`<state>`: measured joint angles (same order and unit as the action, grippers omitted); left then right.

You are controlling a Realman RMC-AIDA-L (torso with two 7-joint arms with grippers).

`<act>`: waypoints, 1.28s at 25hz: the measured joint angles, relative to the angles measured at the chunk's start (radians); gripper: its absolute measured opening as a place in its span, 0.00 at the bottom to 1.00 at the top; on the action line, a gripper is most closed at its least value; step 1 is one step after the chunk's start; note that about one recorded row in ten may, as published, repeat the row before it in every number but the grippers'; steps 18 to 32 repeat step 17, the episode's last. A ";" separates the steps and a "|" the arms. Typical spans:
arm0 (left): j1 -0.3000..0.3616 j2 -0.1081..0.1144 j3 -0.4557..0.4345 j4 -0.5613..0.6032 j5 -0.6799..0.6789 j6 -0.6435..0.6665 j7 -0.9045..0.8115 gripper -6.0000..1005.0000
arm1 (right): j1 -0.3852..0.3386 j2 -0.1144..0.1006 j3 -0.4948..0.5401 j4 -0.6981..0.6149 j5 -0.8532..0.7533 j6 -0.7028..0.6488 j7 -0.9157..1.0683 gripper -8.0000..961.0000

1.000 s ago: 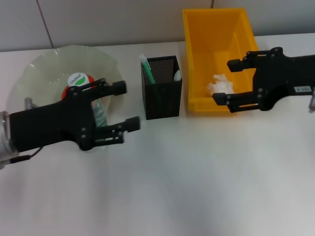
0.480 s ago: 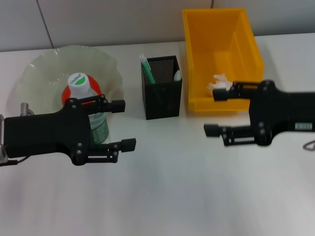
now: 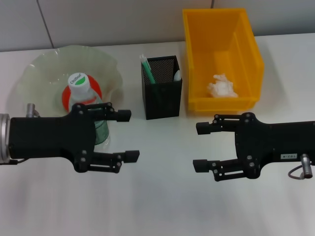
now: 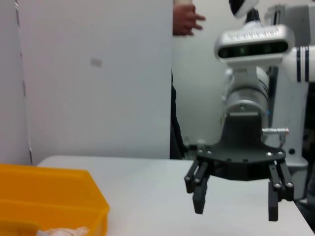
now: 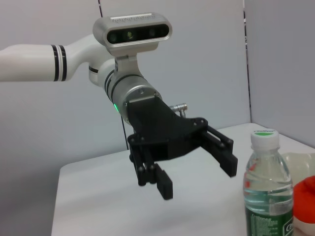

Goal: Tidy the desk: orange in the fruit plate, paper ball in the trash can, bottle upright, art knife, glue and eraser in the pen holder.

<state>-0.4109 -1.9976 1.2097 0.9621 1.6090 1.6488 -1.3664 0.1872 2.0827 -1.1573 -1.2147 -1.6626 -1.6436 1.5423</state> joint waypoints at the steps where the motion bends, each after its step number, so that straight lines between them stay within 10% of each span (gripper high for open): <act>1: -0.002 -0.004 -0.001 0.007 0.014 0.000 -0.006 0.82 | 0.003 0.000 0.000 0.008 0.000 0.000 -0.005 0.82; 32: -0.008 -0.012 -0.013 0.011 0.039 -0.007 -0.021 0.82 | 0.034 -0.001 -0.026 0.040 -0.010 0.002 -0.019 0.82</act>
